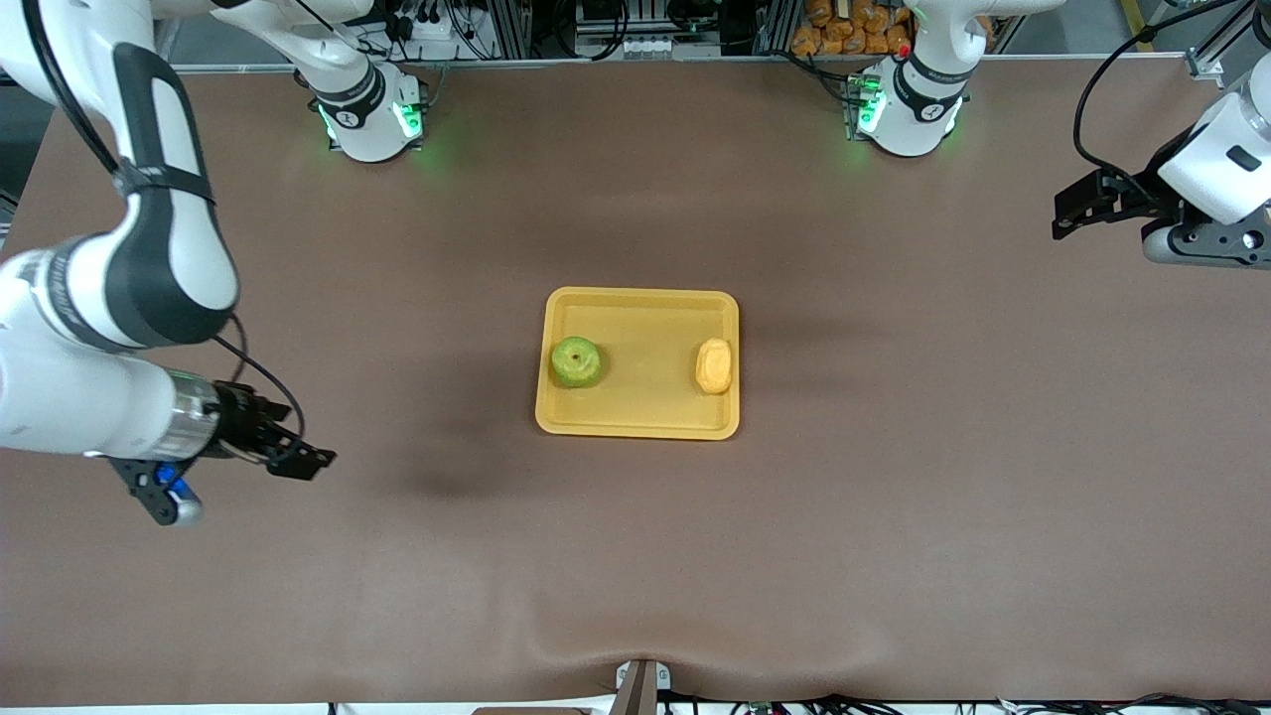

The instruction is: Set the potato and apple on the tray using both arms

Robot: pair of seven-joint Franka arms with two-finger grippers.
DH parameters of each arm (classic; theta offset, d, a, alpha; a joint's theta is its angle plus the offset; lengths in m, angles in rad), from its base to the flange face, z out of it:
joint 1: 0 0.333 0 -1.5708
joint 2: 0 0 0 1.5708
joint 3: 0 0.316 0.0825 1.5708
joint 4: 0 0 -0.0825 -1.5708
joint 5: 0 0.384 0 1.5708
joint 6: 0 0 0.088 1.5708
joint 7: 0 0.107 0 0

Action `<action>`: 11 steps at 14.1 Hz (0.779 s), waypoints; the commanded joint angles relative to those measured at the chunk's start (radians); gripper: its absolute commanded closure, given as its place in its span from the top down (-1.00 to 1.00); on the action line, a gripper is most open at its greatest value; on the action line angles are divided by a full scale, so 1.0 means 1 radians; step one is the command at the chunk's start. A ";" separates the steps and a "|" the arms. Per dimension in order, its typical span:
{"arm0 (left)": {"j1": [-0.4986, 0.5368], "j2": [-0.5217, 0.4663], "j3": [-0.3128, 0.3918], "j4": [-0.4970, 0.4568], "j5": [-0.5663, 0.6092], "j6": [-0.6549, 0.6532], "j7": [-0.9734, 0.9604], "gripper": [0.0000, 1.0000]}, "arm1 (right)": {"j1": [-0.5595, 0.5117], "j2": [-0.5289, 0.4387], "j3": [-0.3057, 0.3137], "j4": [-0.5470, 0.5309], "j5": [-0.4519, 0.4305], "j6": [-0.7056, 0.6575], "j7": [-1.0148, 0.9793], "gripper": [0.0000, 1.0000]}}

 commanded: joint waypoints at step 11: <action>0.009 -0.001 -0.007 0.000 -0.004 0.059 0.046 1.00 | -0.111 -0.293 0.020 -0.106 -0.144 -0.259 -0.588 1.00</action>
